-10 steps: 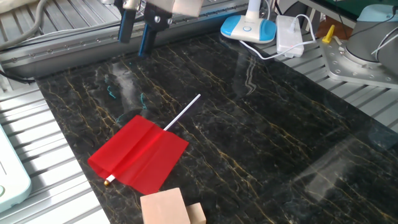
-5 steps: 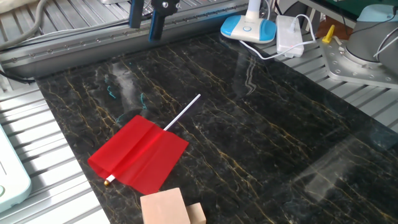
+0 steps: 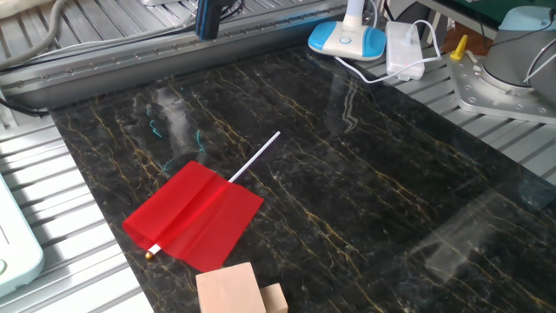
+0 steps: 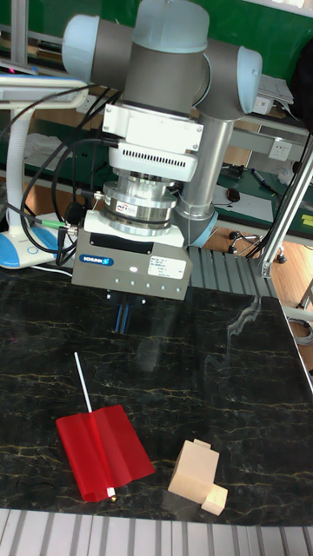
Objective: Wave the flag
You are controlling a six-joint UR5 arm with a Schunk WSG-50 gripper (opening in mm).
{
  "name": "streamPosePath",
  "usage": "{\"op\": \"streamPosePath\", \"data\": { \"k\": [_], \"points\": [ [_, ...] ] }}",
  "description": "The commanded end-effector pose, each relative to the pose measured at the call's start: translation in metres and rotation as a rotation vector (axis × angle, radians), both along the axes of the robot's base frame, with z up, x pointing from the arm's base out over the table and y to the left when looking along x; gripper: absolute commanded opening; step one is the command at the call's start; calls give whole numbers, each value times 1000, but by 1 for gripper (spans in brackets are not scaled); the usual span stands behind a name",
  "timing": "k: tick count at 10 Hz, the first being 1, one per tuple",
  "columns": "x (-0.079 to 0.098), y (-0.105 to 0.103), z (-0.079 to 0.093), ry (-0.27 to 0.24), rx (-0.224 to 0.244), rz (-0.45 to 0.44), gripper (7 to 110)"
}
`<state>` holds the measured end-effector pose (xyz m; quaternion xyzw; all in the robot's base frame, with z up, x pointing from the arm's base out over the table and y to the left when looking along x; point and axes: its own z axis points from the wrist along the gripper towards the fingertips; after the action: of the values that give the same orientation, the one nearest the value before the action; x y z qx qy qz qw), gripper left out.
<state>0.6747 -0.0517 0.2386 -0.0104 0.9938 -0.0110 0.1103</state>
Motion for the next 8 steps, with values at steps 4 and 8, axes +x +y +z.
{"op": "streamPosePath", "data": {
  "k": [4, 8],
  "points": [
    [4, 0, 4, -2, -11, -41, 7],
    [9, 23, 5, 26, 25, -82, 7]
  ]
}}
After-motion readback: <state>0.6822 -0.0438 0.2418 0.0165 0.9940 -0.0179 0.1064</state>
